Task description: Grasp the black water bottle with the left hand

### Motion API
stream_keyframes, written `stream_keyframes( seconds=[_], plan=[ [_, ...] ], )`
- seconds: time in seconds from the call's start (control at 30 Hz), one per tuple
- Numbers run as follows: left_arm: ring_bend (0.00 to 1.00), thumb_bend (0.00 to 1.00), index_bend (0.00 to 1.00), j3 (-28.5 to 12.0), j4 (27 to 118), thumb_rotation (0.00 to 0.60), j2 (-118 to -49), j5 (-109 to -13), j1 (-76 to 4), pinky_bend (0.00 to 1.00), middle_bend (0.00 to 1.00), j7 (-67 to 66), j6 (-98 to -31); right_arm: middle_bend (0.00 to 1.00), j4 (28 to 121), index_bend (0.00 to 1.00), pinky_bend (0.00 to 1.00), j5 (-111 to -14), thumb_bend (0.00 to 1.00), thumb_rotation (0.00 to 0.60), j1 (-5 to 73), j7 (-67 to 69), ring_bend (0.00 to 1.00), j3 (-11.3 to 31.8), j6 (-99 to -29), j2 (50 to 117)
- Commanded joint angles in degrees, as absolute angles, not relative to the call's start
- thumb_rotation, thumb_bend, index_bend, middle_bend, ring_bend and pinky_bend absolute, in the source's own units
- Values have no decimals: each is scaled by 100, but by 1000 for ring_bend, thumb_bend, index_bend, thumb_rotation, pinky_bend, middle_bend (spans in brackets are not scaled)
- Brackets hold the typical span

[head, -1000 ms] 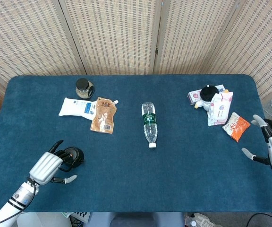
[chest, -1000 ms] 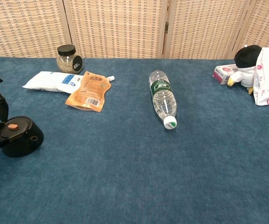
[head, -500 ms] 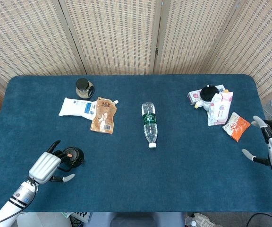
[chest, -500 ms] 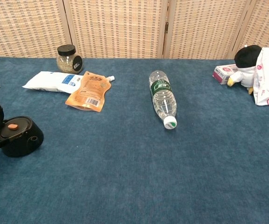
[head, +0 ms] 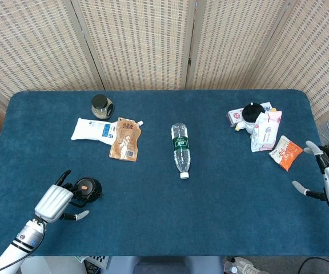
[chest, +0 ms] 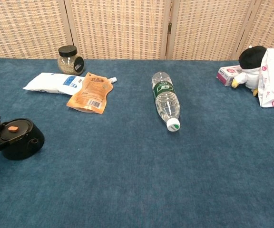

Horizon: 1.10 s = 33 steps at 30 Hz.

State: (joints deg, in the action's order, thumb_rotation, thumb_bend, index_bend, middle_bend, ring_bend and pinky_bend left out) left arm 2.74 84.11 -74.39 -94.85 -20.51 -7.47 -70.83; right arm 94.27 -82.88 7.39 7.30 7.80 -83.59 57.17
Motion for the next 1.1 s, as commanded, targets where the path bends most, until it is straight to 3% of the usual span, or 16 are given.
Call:
stream_keyframes(
  seconds=[0.03, 1.1],
  plan=[
    [414, 163, 544, 276, 8403, 211, -7479, -9422, -2051, 0, 540, -812, -7042, 252, 9421, 102, 106, -8285, 168, 600, 726, 741, 138, 772, -8367, 5718],
    [407, 162, 540, 458, 8457, 211, -7753, -9196, -1950, 0, 540, -1241, -6855, 252, 9328, 102, 106, -8319, 169, 600, 649, 925, 138, 701, -8380, 5758]
  ],
)
